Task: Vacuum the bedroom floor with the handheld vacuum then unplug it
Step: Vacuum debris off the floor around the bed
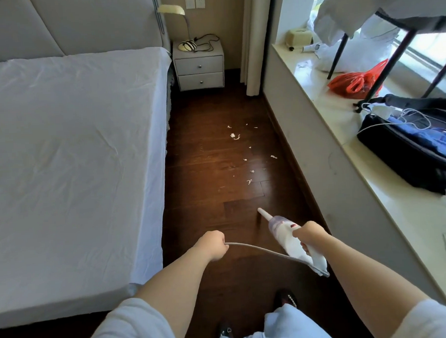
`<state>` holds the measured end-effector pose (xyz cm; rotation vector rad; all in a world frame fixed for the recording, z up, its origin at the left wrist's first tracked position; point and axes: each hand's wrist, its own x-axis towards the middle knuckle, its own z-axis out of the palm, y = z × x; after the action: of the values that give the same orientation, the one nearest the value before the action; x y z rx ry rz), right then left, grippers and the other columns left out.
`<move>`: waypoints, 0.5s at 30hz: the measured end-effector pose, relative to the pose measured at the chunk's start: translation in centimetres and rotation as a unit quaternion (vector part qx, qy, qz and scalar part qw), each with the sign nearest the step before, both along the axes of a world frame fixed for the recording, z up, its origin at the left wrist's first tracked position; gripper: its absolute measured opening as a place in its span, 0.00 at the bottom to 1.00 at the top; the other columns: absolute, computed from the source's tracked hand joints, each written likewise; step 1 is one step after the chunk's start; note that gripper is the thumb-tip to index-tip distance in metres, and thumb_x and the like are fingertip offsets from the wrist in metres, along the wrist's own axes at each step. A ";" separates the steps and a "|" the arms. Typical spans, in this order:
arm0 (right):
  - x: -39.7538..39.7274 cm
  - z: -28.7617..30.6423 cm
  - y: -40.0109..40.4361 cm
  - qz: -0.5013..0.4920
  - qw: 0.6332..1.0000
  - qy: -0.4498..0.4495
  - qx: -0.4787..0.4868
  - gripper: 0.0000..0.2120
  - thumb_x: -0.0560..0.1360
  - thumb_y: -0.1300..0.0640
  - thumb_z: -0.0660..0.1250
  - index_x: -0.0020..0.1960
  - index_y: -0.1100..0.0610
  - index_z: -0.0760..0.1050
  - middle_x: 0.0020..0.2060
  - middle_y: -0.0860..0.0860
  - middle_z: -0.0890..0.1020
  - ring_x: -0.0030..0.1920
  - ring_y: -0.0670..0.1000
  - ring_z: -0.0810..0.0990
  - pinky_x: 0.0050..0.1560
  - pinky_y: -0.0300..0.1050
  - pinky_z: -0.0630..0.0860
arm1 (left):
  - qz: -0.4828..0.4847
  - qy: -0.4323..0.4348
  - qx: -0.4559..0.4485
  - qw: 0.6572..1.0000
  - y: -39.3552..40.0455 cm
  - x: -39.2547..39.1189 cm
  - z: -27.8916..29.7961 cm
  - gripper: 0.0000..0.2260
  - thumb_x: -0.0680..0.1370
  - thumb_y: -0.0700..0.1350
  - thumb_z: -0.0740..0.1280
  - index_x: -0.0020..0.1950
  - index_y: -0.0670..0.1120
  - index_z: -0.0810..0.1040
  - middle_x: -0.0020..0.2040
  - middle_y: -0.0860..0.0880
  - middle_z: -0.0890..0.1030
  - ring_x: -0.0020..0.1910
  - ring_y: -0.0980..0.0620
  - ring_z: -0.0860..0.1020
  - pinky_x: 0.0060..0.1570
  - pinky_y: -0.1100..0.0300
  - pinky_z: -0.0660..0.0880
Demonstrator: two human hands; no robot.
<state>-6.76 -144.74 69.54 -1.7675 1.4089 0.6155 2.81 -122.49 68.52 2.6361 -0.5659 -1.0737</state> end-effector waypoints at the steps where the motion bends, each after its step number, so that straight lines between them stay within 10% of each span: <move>1: -0.6 0.1 -0.4 -0.016 1.000 0.001 0.004 0.17 0.80 0.57 0.62 0.65 0.66 0.72 0.59 0.59 0.79 0.57 0.55 0.79 0.47 0.43 0.73 | -0.005 -0.001 -0.001 1.000 -0.4 0.0 0.1 0.10 0.80 0.46 0.61 0.57 0.43 0.77 0.55 0.45 0.79 0.53 0.48 0.78 0.51 0.59 0.74; 7: -3.3 -0.3 -4.0 -0.026 1.000 0.004 0.000 0.07 0.80 0.63 0.60 0.45 0.65 0.72 0.32 0.56 0.73 0.31 0.51 0.70 0.35 0.42 0.70 | -0.031 0.004 -0.004 1.000 -3.5 -0.3 0.2 0.08 0.79 0.47 0.63 0.54 0.44 0.77 0.53 0.45 0.80 0.51 0.48 0.78 0.47 0.60 0.73; 12: -3.3 0.8 -5.7 -0.062 0.998 -0.005 0.015 0.19 0.80 0.59 0.62 0.67 0.69 0.67 0.54 0.62 0.79 0.50 0.59 0.80 0.44 0.45 0.69 | -0.035 0.013 -0.009 0.999 -4.9 -1.0 -0.4 0.09 0.79 0.47 0.62 0.55 0.45 0.77 0.53 0.46 0.79 0.50 0.49 0.78 0.48 0.60 0.74; 15: -2.2 1.7 -5.3 -0.003 1.000 -0.013 0.000 0.18 0.77 0.63 0.63 0.63 0.71 0.72 0.59 0.67 0.78 0.60 0.65 0.78 0.39 0.44 0.72 | -0.028 0.005 -0.002 1.000 -4.4 -0.5 -0.5 0.08 0.79 0.47 0.63 0.55 0.45 0.77 0.53 0.46 0.79 0.50 0.50 0.78 0.48 0.61 0.74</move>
<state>-8.99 -150.07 71.25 -1.7653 1.3958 0.5877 2.27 -126.90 68.00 2.6250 -0.6439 -1.0994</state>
